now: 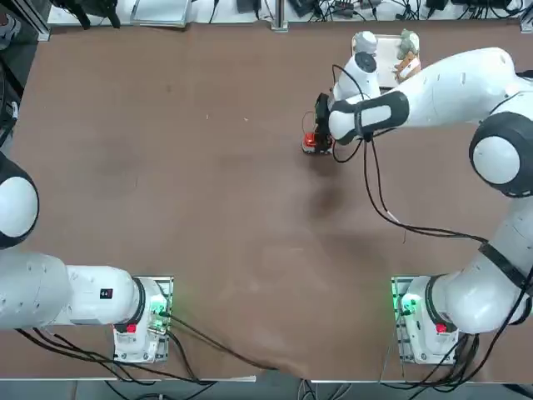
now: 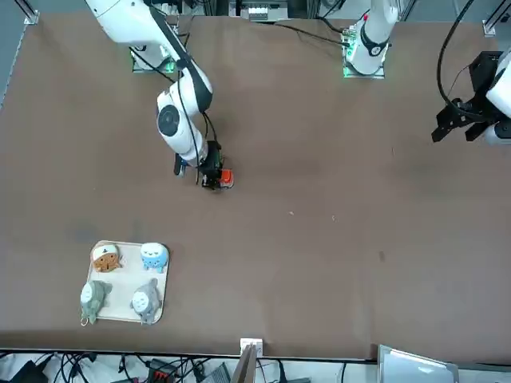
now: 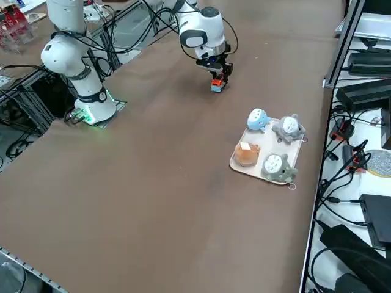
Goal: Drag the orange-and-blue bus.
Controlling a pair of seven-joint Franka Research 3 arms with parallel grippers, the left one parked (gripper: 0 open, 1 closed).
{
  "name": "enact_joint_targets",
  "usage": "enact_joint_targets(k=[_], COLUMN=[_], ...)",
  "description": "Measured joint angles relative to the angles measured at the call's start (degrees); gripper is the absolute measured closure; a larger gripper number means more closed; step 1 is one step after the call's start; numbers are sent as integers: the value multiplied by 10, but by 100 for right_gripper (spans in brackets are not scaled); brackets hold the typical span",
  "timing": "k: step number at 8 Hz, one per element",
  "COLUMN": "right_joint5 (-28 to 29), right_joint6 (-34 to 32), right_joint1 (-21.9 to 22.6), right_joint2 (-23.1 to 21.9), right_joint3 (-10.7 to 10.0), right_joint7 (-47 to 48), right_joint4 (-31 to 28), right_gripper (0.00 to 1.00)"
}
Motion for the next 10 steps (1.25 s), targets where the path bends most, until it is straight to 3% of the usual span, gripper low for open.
enact_joint_targets(k=[1,3,4,8,10], right_joint5=[0,0,0,0,0], right_joint6=[-1,-6,-14,-84,-148], right_joint1=[1,3,4,4,2], right_joint2=[1,12,16,7,-20], right_joint3=[0,0,0,-1,-6], right_joint7=[1,2,2,3,4], right_joint4=[1,2,5,32,53], right_gripper=[39,8,0,0,0])
